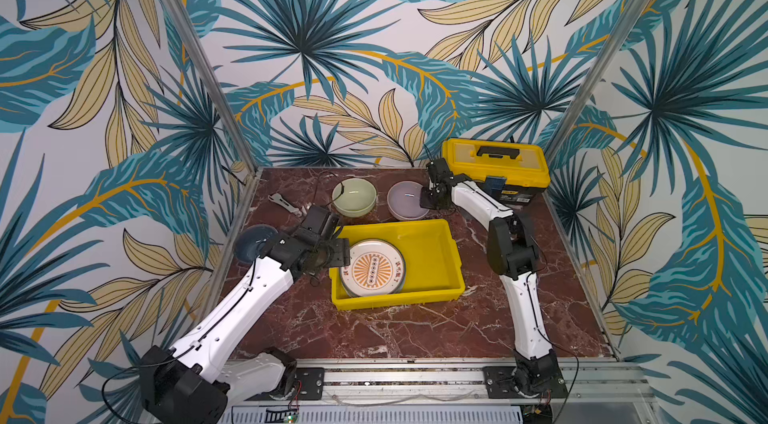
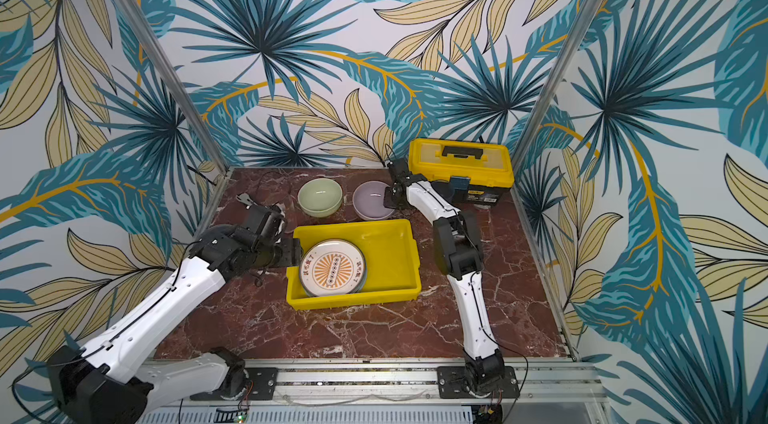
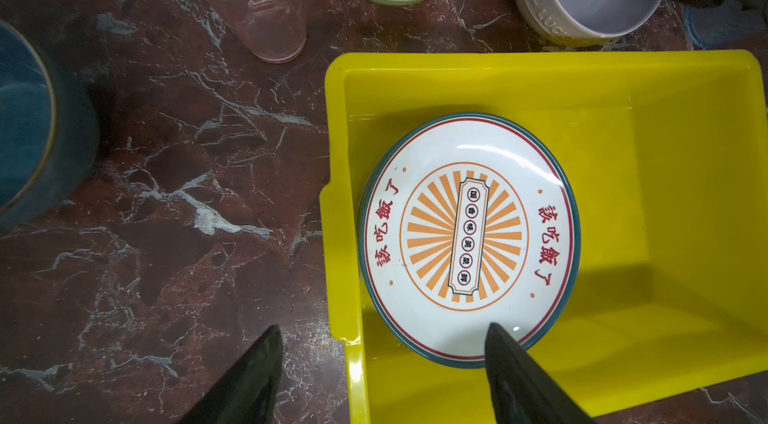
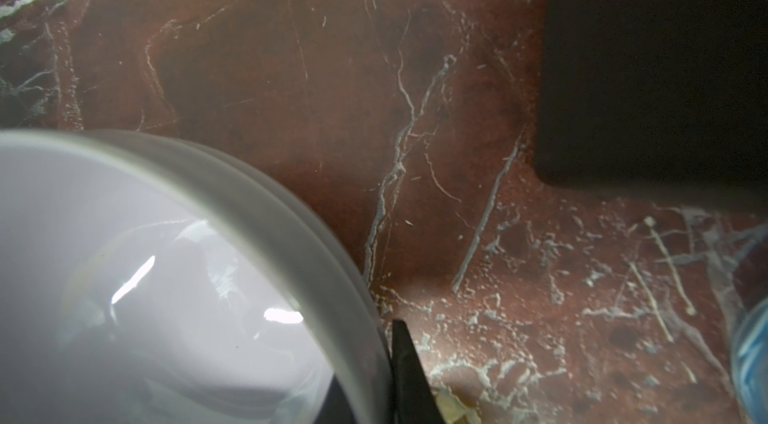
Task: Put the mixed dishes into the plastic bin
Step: 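Grip the lavender bowl rim with the right gripper and lift it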
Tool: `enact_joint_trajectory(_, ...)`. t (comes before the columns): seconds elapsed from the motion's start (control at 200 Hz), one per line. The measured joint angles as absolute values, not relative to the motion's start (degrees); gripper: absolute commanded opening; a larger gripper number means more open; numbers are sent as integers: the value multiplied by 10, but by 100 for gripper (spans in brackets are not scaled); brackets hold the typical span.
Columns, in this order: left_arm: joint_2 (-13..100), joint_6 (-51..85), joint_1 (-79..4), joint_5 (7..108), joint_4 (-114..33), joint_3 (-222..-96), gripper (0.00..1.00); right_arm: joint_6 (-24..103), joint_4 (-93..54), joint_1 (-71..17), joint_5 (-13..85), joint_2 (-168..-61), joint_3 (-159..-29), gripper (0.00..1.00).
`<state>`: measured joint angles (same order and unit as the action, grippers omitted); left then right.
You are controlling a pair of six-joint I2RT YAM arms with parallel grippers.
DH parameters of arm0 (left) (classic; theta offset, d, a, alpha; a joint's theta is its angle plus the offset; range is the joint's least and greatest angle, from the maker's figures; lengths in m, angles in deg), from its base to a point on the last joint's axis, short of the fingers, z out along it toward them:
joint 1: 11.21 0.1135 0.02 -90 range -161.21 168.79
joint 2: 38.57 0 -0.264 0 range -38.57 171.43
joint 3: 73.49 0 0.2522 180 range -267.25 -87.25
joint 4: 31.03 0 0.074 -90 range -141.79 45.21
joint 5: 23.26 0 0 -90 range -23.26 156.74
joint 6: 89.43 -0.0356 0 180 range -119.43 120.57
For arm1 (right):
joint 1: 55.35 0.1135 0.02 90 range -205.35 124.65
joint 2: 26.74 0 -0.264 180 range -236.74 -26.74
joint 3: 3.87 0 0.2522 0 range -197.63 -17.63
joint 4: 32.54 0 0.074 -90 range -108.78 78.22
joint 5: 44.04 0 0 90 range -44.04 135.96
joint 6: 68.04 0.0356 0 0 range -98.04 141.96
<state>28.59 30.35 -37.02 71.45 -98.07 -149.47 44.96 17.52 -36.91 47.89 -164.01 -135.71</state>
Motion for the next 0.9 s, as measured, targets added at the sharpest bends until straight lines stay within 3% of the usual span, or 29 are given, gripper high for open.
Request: enact_joint_trajectory(0.901, 286, 309, -370, 675, -951, -1481, 77, 473, 182, -362, 457, -1621, -1372, 0)
